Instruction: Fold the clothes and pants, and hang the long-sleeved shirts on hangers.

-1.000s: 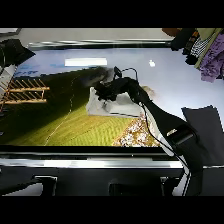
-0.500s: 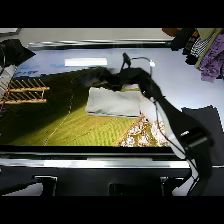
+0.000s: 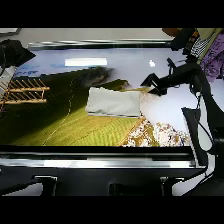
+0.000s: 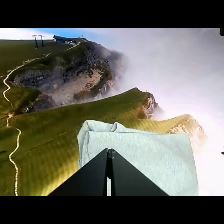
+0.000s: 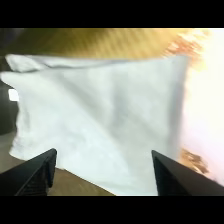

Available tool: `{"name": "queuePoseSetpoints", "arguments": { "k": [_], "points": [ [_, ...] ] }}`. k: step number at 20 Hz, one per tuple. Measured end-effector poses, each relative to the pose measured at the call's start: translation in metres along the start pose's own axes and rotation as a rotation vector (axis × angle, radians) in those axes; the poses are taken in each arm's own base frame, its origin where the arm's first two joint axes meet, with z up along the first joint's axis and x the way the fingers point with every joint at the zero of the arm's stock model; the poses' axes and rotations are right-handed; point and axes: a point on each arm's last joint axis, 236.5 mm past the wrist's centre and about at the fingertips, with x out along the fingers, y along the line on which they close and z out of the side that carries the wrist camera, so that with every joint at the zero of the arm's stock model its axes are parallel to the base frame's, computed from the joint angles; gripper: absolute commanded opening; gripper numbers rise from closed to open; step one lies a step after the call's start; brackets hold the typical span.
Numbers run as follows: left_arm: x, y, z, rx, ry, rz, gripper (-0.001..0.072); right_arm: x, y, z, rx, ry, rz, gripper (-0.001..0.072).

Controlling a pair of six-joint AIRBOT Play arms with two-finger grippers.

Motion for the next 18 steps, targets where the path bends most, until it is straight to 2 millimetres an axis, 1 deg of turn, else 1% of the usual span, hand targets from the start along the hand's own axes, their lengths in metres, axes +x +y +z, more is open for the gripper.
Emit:
{"name": "queuePoseSetpoints", "arguments": {
  "k": [1,3,5,7,9,11,14,17,18],
  "points": [
    [0.0,0.0,-0.001,0.0,0.004,0.0,0.0018,0.004,-0.015,-0.006,0.016,0.024,0.003,0.0652],
    [0.0,0.0,-0.002,0.0,0.009,0.0,0.0017,0.017,-0.035,-0.02,0.037,0.084,0.021,0.0645],
    [0.0,0.0,-0.003,0.0,0.011,0.0,0.0018,0.031,-0.046,-0.032,0.047,0.135,0.05,0.0644],
    [0.0,0.0,-0.003,0.0,0.013,0.0,0.0017,0.042,-0.054,-0.039,0.057,0.164,0.069,0.0641],
    [0.0,0.0,-0.003,0.0,0.014,0.0,0.0018,0.051,-0.061,-0.044,0.068,0.188,0.082,0.0582],
    [0.0,0.0,-0.003,0.001,0.015,0.0,0.0018,0.059,-0.064,-0.046,0.08,0.199,0.103,0.058],
    [0.001,0.001,-0.004,-0.001,0.017,0.0,0.0018,0.065,-0.064,-0.044,0.093,0.193,0.129,0.0577],
    [0.004,0.003,-0.005,-0.005,0.022,0.001,0.0017,0.073,-0.061,-0.044,0.093,0.19,0.144,0.0515],
    [0.005,0.004,-0.005,-0.007,0.025,0.002,0.0017,0.077,-0.059,-0.045,0.087,0.192,0.146,0.0468]
  ]
}}
